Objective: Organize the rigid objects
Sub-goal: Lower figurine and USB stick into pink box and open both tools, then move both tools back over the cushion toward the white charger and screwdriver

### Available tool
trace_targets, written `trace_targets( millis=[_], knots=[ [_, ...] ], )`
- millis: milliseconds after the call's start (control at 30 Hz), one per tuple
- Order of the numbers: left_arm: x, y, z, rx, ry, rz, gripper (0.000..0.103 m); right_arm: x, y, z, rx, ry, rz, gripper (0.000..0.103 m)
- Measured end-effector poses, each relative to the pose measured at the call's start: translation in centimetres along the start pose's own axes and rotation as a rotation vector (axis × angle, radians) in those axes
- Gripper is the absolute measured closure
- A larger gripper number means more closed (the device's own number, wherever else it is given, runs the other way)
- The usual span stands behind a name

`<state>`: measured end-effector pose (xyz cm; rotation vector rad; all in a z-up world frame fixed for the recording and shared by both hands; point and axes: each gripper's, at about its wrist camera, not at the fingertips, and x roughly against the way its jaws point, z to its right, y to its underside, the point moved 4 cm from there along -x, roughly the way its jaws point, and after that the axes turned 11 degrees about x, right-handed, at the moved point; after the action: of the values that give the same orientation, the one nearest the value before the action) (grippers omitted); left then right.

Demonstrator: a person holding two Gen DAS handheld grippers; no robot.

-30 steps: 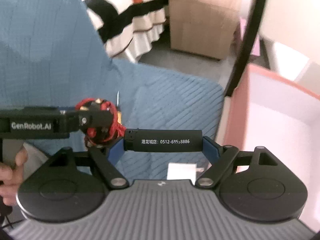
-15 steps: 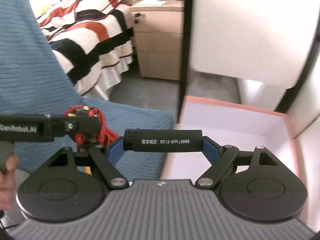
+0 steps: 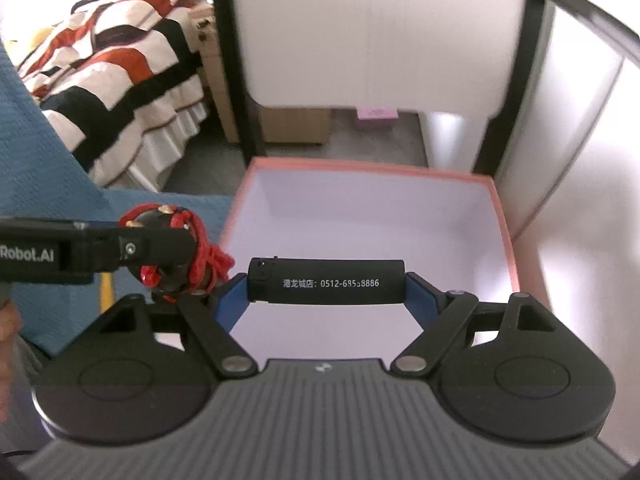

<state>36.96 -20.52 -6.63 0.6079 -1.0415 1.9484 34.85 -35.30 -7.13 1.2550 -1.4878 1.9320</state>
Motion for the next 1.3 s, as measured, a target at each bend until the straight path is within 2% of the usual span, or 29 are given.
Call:
trace_targets(
  millis=[333, 733, 900, 1033, 1233, 1300],
  knots=[
    [-6.6, 3.3, 0.9, -0.015, -0.055, -0.101, 0.034, -4.5, 5.6, 2.6, -0.083, -0.008, -0.072, 0.018],
    [-10.9, 4.7, 0.0, -0.002, -0.099, -0.166, 0.034, -7.4, 7.5, 3.5, -0.085, 0.006, -0.098, 0.017],
    [-10.8, 4.9, -0.4, 0.020, -0.085, -0.169, 0.034, -7.0, 7.6, 3.8, -0.086, 0.009, -0.099, 0.018],
    [-9.6, 4.5, -0.5, 0.047, -0.049, -0.157, 0.034, -6.1, 7.3, 3.8, -0.094, 0.008, -0.071, 0.013],
    [-6.4, 3.7, 0.6, -0.007, -0.038, -0.099, 0.034, -3.5, 6.3, 3.5, -0.098, 0.016, -0.038, 0.012],
    [-4.9, 3.4, 0.8, -0.018, -0.032, -0.075, 0.034, -2.1, 5.6, 3.4, -0.106, 0.038, -0.005, 0.002]
  ],
)
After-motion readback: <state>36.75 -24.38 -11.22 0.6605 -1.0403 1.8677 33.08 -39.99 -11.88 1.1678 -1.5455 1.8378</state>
